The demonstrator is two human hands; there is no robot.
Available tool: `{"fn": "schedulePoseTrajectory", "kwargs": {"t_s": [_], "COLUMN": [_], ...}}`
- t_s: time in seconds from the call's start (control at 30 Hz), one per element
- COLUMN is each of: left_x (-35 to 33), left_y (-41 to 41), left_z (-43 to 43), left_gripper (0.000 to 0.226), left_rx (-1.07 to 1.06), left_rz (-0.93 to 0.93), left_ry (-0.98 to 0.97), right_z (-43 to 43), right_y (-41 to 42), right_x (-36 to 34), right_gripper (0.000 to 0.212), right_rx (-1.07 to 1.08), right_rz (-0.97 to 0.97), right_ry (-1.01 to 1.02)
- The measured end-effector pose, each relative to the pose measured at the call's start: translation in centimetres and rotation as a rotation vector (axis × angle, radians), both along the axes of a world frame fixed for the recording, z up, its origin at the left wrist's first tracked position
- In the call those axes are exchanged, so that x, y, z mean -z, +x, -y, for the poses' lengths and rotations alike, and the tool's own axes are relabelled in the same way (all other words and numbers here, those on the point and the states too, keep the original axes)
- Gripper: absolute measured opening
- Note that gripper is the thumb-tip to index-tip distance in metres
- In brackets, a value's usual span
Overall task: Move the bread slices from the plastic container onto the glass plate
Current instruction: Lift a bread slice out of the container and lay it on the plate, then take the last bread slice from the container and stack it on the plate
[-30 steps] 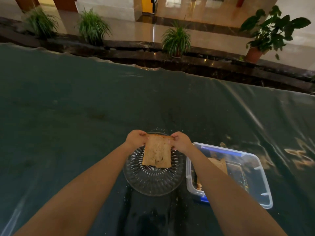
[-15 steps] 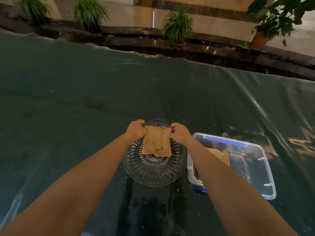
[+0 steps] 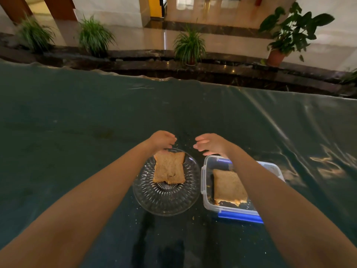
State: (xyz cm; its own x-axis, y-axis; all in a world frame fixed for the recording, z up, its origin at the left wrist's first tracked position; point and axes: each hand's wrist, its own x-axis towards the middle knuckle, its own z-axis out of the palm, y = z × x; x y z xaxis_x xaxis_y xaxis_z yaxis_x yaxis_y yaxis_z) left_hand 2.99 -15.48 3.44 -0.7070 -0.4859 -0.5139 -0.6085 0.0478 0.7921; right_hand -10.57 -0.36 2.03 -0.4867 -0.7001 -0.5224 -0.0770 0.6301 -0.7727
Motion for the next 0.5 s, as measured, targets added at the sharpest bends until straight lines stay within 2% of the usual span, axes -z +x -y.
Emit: {"fn": "schedulePoseTrajectory", "kwargs": {"t_s": [0.2,0.27,0.5], "left_x": [-2.0,-1.9,1.9], "left_y": [-4.1,-5.3,-8.2], "left_z": [-6.5,-8.6,-14.9], "left_gripper": [0.029,0.034,0.041], "left_rx": [0.135,0.175,0.179], "left_rz": [-0.032,-0.016,0.12], "left_ry": [0.162,0.202,0.139], "right_z": [-6.6,-9.3,-16.8], "right_y": [-3.3,-4.1,-5.1], "right_x": [-0.5,-0.2,2.3], "right_gripper": [0.038,0.036,0.03], "right_rx": [0.137,0.172,0.207], "right_rz": [0.046,0.05,0.045], "right_ry": [-0.007,0.02,0.139]}}
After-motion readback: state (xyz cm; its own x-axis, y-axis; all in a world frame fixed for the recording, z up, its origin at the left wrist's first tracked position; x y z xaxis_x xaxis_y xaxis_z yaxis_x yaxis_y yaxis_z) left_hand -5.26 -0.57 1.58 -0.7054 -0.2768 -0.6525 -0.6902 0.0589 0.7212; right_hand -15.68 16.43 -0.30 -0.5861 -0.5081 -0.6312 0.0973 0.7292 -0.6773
